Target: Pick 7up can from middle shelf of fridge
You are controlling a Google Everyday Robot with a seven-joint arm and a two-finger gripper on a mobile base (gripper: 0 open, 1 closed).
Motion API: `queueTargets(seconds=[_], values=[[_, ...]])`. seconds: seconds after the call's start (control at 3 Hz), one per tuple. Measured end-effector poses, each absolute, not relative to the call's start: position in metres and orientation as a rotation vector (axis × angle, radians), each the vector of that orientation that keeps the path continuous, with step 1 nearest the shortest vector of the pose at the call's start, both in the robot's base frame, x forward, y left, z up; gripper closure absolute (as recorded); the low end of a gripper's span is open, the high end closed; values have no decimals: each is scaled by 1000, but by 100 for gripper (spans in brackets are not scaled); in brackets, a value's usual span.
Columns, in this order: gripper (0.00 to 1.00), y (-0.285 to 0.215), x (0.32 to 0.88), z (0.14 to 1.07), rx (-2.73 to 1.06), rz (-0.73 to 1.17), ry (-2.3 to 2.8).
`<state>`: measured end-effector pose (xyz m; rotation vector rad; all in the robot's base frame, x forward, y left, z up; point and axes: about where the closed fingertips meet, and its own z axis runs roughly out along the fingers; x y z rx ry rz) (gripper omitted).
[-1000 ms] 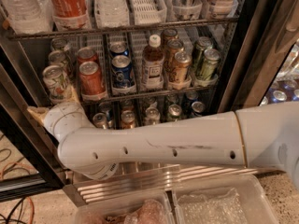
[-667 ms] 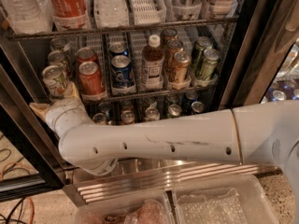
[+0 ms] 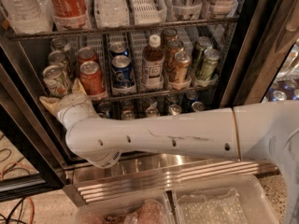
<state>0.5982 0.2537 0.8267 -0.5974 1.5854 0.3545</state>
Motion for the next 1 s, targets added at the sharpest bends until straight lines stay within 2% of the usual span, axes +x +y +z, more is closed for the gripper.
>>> queueTargets(seconds=[1.0], values=[[26,249,619,819,-538,372,1571]])
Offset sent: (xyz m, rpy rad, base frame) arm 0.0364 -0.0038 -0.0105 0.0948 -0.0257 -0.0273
